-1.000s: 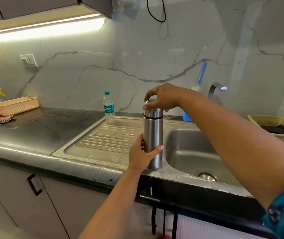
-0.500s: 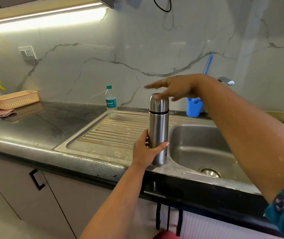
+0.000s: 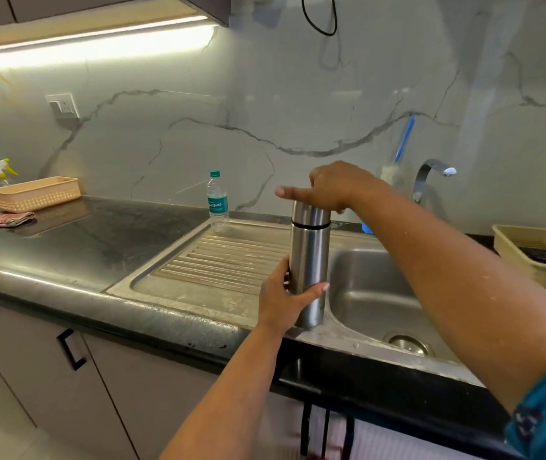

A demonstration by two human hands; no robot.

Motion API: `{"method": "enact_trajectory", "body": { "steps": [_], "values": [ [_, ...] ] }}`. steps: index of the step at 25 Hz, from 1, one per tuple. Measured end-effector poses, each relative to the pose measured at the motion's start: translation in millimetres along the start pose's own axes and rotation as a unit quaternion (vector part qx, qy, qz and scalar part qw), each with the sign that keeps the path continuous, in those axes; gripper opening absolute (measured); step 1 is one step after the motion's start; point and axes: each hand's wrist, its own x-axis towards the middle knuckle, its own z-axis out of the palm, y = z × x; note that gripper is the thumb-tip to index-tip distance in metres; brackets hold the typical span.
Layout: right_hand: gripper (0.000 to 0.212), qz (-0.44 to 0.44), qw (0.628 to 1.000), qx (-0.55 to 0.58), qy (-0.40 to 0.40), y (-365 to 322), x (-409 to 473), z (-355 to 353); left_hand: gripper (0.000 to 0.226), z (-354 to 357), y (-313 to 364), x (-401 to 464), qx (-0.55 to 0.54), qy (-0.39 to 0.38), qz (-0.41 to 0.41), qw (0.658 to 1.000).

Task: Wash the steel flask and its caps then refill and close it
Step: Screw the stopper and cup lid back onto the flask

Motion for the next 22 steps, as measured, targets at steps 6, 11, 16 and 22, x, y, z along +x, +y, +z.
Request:
{"method": "enact_trajectory", "body": {
  "steps": [6, 11, 16, 22],
  "values": [
    [0.045, -0.135, 0.918, 0.318, -0.193, 34.2, -4.0, -18.2, 0.061, -0.1, -4.2, 0.3, -0.006, -0.007, -0.001, 1.0],
    [0.047, -0.099, 0.983, 0.153, -0.011, 19.9, -2.3, -7.3, 0.06, 0.5, -4.1, 0.6, -0.007, -0.001, -0.004, 1.0],
    [0.091, -0.027, 0.997, 0.027, 0.073, 7.7, -5.1, 15.7, 0.059, 0.5, -1.0, -0.2, -0.012, 0.0, -0.008, 1.0],
    [0.047, -0.161, 0.921, 0.325, -0.143, 39.1, -13.8, -5.4, 0.058, 0.1, -4.4, 1.0, -0.007, -0.006, -0.009, 1.0]
  ]
}}
